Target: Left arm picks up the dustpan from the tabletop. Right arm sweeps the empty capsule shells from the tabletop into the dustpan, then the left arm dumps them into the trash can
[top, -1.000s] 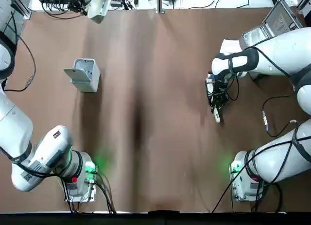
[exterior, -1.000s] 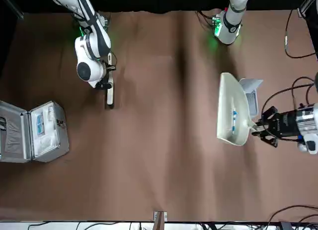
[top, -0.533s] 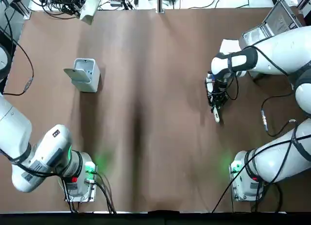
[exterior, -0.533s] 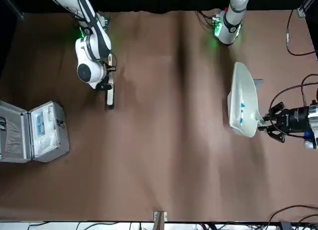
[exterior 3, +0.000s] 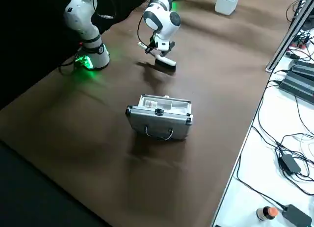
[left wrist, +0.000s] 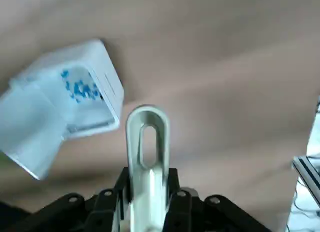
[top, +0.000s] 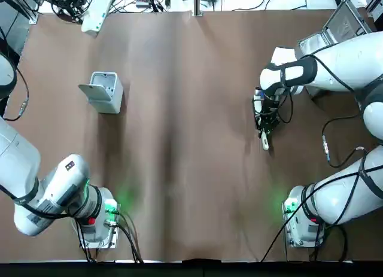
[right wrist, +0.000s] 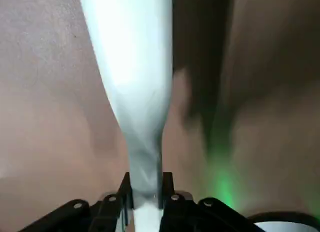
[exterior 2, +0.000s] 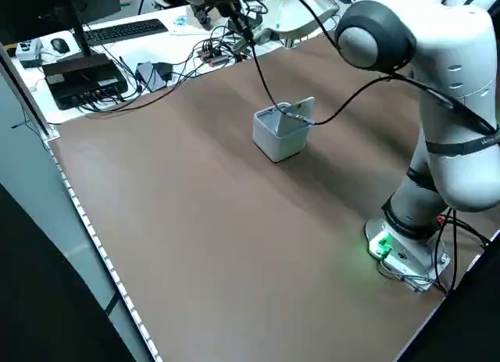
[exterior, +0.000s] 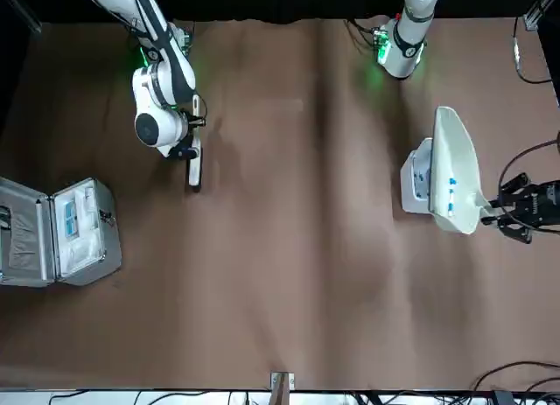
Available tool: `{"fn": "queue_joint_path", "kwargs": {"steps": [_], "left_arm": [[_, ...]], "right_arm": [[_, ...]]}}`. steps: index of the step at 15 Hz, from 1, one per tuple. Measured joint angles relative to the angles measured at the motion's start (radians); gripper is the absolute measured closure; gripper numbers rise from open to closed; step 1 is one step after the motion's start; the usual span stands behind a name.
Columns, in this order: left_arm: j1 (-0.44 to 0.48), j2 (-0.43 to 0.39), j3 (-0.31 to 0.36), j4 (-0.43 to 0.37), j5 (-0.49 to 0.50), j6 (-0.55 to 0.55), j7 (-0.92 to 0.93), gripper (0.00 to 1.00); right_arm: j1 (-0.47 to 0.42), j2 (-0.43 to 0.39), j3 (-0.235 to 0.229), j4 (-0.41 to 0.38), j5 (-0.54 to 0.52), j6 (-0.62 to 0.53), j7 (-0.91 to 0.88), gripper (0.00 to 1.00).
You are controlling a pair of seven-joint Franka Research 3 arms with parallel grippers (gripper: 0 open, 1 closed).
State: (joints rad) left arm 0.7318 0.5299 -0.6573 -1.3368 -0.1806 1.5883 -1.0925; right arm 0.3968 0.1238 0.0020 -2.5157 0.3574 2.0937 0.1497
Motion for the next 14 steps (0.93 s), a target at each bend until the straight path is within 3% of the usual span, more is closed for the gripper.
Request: {"fn": "queue_joint_path", "kwargs": {"steps": [4, 5, 10, 14], "left_arm": [[-0.079, -0.054, 0.146, -0.003, 0.000, 0.000, 0.080, 0.67], [-0.096, -0.077, 0.190, -0.019, 0.000, 0.014, 0.119, 0.67], [-0.193, -0.150, 0.360, -0.135, -0.005, 0.136, 0.228, 0.67], [-0.215, -0.184, 0.383, -0.231, -0.005, 0.279, 0.232, 0.67]], "right_arm": [[0.000, 0.004, 0.000, 0.000, 0.001, 0.000, 0.000, 0.72], [0.000, 0.008, 0.000, 0.001, 0.002, 0.000, 0.000, 0.65], [0.000, 0.013, 0.000, 0.010, 0.002, -0.002, 0.000, 0.60], [-0.005, 0.013, -0.002, 0.016, 0.002, -0.013, -0.001, 0.54]]}}
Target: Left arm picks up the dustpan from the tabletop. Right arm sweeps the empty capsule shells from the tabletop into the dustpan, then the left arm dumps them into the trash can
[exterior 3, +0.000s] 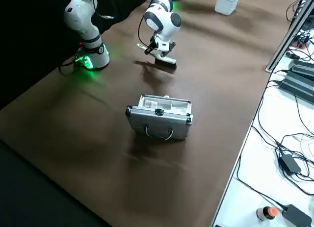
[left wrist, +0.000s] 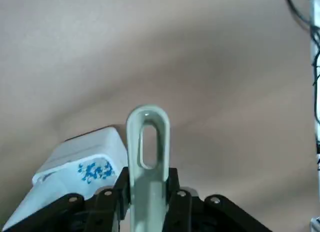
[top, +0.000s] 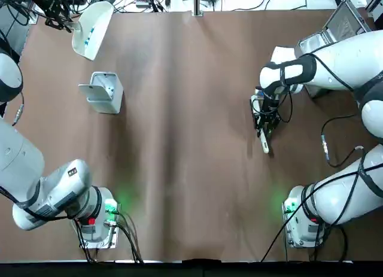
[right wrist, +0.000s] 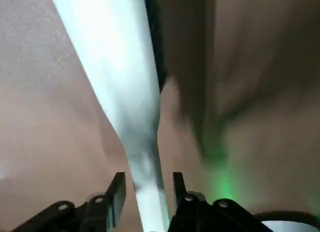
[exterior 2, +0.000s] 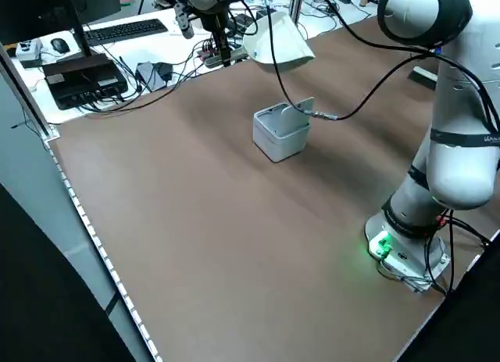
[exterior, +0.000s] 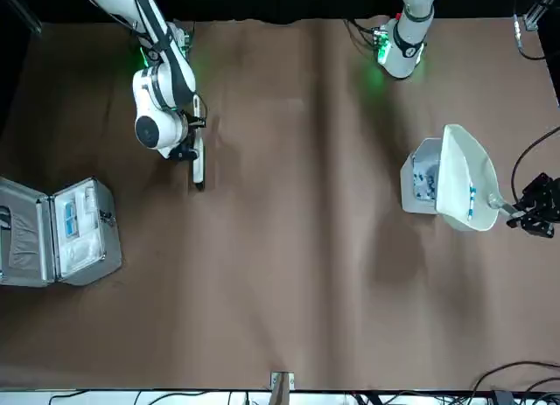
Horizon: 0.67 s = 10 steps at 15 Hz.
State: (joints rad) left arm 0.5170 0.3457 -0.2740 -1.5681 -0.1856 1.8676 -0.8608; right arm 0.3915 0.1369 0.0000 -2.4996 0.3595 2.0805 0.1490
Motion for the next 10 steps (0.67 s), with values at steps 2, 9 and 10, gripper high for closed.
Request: {"fn": "queue_joint_path", "kwargs": {"steps": [2, 9, 10], "left_arm": [[0.000, -0.007, 0.006, -0.025, 0.000, 0.059, 0.000, 0.67], [0.007, -0.015, 0.016, -0.069, -0.005, 0.262, -0.005, 0.67], [0.009, -0.017, 0.017, -0.077, -0.005, 0.288, -0.005, 0.67]], "right_arm": [[-0.005, 0.000, -0.001, 0.004, 0.000, -0.005, -0.001, 0.46], [-0.014, 0.000, -0.002, 0.063, 0.000, -0.110, -0.001, 0.01], [-0.018, 0.000, -0.004, 0.083, 0.000, -0.132, -0.001, 0.01]]}}
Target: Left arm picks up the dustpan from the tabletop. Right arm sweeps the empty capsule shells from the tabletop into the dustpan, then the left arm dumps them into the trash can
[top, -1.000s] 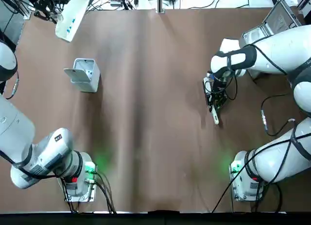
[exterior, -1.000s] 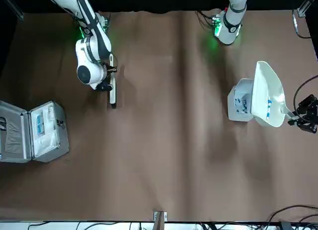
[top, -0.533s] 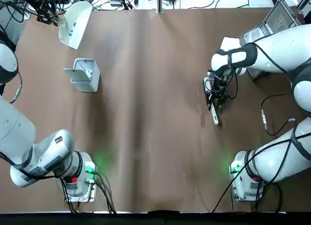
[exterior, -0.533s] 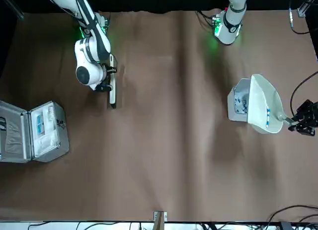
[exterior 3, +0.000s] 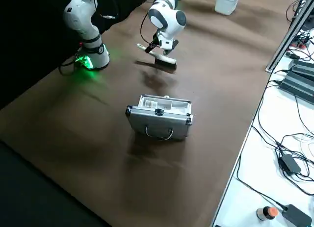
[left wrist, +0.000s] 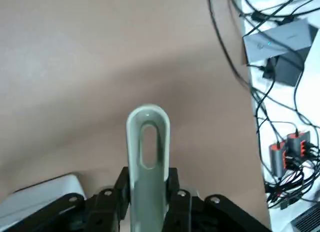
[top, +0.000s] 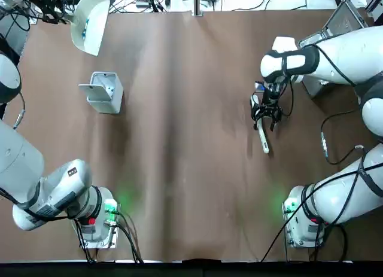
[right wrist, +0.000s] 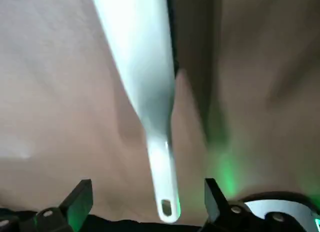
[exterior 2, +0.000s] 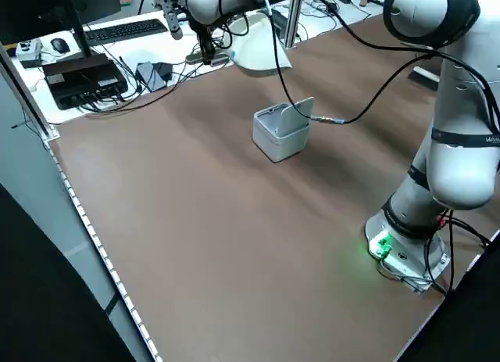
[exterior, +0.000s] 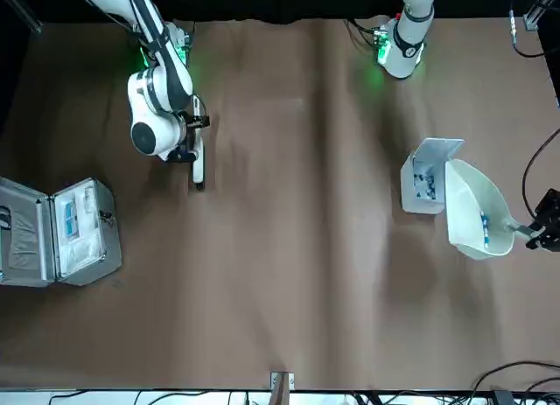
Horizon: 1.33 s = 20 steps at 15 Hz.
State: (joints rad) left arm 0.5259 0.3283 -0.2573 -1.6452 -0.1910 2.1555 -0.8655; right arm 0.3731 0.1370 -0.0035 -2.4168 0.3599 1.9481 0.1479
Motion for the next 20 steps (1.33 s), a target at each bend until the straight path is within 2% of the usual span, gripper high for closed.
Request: {"fn": "queue_joint_path", "kwargs": {"steps": [3, 4, 8, 13, 16, 20], "left_arm": [[0.000, -0.026, 0.001, -0.069, 0.000, 0.100, 0.013, 0.67], [0.000, -0.056, 0.001, -0.136, 0.000, 0.162, 0.028, 0.67], [0.000, -0.125, 0.013, -0.241, 0.000, 0.250, 0.053, 0.67], [0.000, -0.199, 0.016, -0.362, 0.000, 0.389, 0.085, 0.67], [0.000, -0.229, 0.016, -0.447, 0.000, 0.490, 0.139, 0.67], [0.000, -0.252, 0.018, -0.500, 0.000, 0.536, 0.197, 0.67]], "right_arm": [[-0.017, 0.000, -0.003, 0.072, 0.000, -0.073, 0.000, 0.01], [-0.050, 0.000, -0.005, 0.141, -0.004, -0.130, -0.017, 0.01], [-0.139, 0.005, -0.009, 0.298, -0.025, -0.231, -0.040, 0.01], [-0.187, 0.075, -0.011, 0.553, -0.137, -0.395, -0.044, 0.01], [-0.207, 0.111, -0.011, 0.683, -0.164, -0.420, -0.062, 0.01], [-0.239, 0.122, -0.011, 0.821, -0.203, -0.427, -0.094, 0.01]]}}
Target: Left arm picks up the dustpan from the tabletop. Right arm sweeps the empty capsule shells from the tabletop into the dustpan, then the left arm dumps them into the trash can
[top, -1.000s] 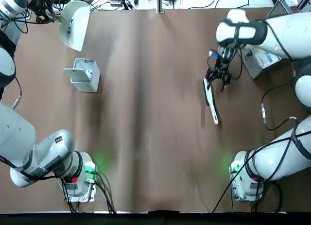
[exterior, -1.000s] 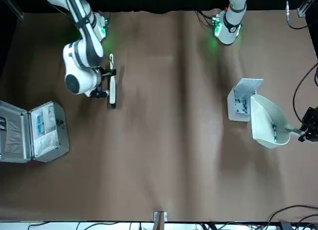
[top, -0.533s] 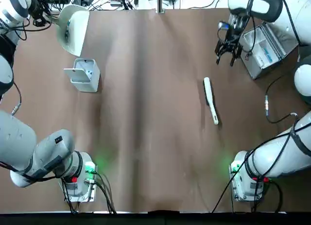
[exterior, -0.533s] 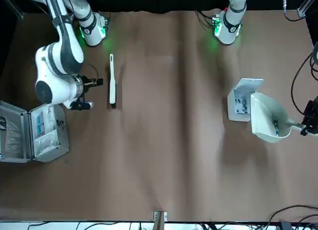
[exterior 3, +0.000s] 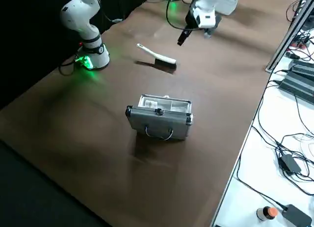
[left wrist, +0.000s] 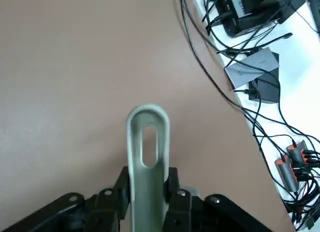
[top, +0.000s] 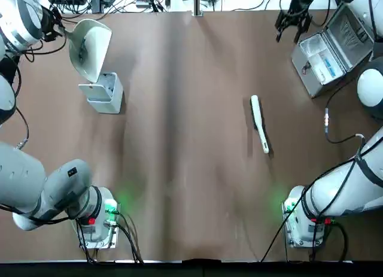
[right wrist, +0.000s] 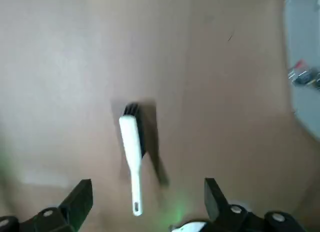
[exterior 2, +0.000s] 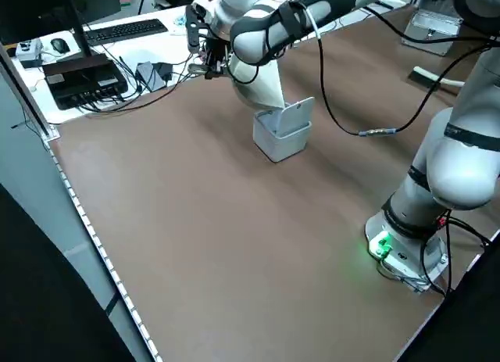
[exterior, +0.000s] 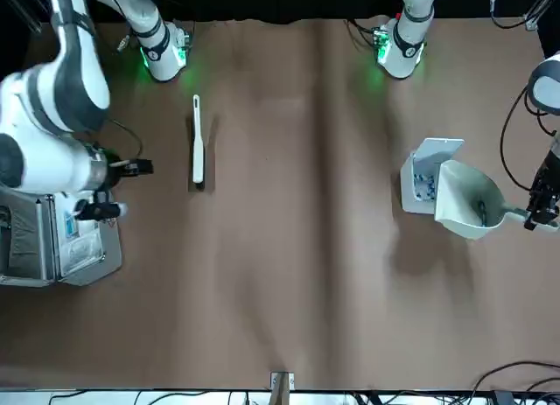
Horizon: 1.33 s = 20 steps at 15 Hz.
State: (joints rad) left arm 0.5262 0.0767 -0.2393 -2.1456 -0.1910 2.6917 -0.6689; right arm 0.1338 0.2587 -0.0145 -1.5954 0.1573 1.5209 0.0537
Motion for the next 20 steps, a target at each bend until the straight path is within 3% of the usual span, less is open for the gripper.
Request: {"fn": "queue_joint_path", "kwargs": {"steps": [8, 13, 20], "left_arm": [[-0.003, -0.003, 0.000, -0.070, 0.000, 0.170, 0.082, 0.67], [-0.013, -0.025, -0.001, -0.116, 0.000, 0.279, 0.101, 0.67], [-0.035, -0.149, -0.010, -0.243, 0.000, 0.400, 0.150, 0.67]], "right_arm": [[-0.048, 0.000, -0.001, 0.244, -0.172, -0.017, -0.107, 0.01], [-0.048, -0.015, 0.004, 0.312, -0.183, -0.020, -0.126, 0.01], [-0.096, -0.106, 0.003, 0.326, -0.153, -0.035, -0.127, 0.01]]}}
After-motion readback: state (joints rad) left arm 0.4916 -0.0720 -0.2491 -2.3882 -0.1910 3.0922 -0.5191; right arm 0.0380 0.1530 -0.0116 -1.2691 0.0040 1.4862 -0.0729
